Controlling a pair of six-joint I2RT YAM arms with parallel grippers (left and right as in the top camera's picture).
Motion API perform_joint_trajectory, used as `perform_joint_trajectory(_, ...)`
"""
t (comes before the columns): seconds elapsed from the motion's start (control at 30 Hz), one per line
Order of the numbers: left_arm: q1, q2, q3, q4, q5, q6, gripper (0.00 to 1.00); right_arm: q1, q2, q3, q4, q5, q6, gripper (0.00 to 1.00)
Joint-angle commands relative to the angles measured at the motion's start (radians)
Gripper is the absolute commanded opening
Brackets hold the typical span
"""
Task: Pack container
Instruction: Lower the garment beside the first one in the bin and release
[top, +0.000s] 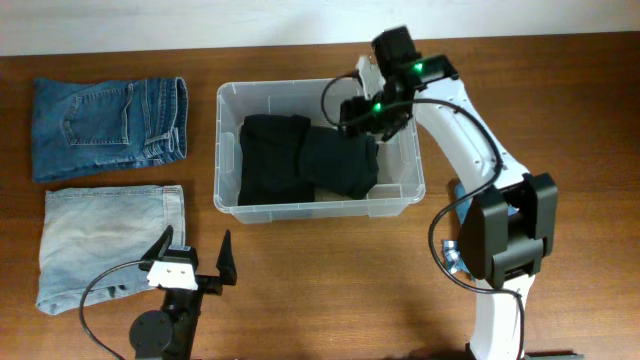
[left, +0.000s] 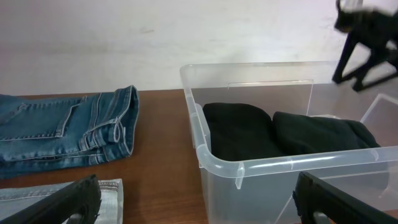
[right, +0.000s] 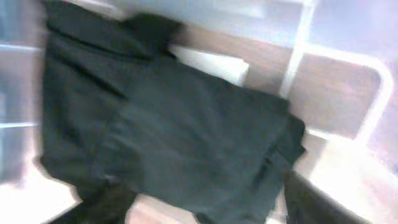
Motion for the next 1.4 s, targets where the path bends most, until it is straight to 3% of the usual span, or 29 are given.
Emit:
perform_joint_trajectory(0.0, 0.006, -0.008, -0.006, -0.002, -0.003, 0.015, 0.99, 0.025, -0.007, 0.024, -0.018, -0.106, -0.005, 0.52)
perform_joint_trajectory(0.17, 0.006, -0.008, -0.006, -0.002, -0.004, 0.015, 0.99, 0.086, 0.016, -0.002, -0.014, -0.013, -0.005, 0.24)
perform_joint_trajectory(0.33, 0.006, -0.008, -0.006, -0.001, -0.004, 0.015, 1.00, 0.165, 0.060, -0.043, 0.045, 0.086, 0.008, 0.11)
perform_joint_trajectory(0.7, 0.006, -0.008, -0.006, -0.002, -0.003, 0.015, 0.99, 0.213, 0.168, -0.050, 0.088, 0.113, 0.030, 0.07)
perform_joint_trajectory(0.97, 0.006, -0.008, -0.006, -0.002, -0.004, 0.015, 0.99, 0.213, 0.171, -0.050, 0.017, 0.232, 0.029, 0.07)
perform_joint_trajectory(1.37, 0.006, -0.008, -0.006, -0.002, -0.003, 0.015, 0.99, 0.213, 0.172, -0.049, -0.056, 0.232, 0.017, 0.07)
